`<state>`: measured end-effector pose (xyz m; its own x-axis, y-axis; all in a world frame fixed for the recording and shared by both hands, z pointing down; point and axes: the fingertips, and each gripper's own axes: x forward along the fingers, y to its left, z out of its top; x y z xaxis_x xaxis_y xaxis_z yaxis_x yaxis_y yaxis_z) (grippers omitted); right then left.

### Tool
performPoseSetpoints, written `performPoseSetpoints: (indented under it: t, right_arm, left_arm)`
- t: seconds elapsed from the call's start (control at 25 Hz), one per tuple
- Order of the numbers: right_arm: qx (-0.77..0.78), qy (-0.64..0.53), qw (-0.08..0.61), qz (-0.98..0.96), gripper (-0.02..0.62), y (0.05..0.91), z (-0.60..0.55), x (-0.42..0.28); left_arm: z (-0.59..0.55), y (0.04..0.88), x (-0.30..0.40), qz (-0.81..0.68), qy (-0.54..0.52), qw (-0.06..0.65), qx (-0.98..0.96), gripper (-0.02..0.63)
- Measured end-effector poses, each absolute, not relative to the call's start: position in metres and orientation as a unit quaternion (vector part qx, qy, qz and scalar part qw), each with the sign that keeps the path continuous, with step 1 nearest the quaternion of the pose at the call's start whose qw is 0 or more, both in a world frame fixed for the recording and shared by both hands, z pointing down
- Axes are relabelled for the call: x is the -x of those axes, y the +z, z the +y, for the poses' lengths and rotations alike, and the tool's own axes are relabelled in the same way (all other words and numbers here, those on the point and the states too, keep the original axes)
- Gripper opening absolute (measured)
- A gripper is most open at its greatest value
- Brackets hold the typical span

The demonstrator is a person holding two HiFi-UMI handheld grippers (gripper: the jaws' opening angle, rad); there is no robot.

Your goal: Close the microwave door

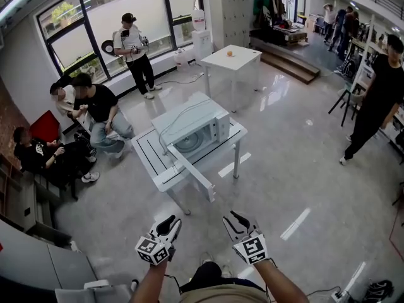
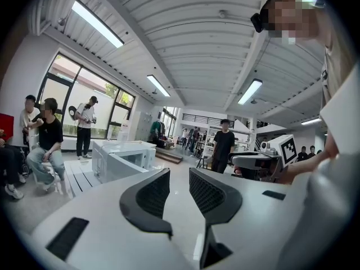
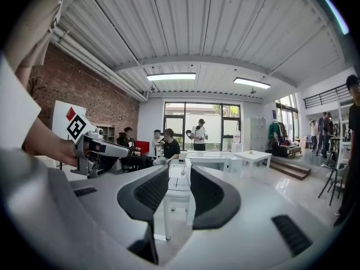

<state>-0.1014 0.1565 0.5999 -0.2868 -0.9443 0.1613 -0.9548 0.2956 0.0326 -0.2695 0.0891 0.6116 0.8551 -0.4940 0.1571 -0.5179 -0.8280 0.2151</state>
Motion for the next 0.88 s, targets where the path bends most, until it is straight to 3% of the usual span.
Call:
performPoseSetpoints:
  t: [0.88]
  right_arm:
    - [-0.607, 0.059, 0.166, -0.775, 0.118, 0.679, 0.033, 0.119]
  left_arm:
    - [-0.009, 0.633, 0.245, -0.204, 0.07, 0.132, -0.968, 0.101]
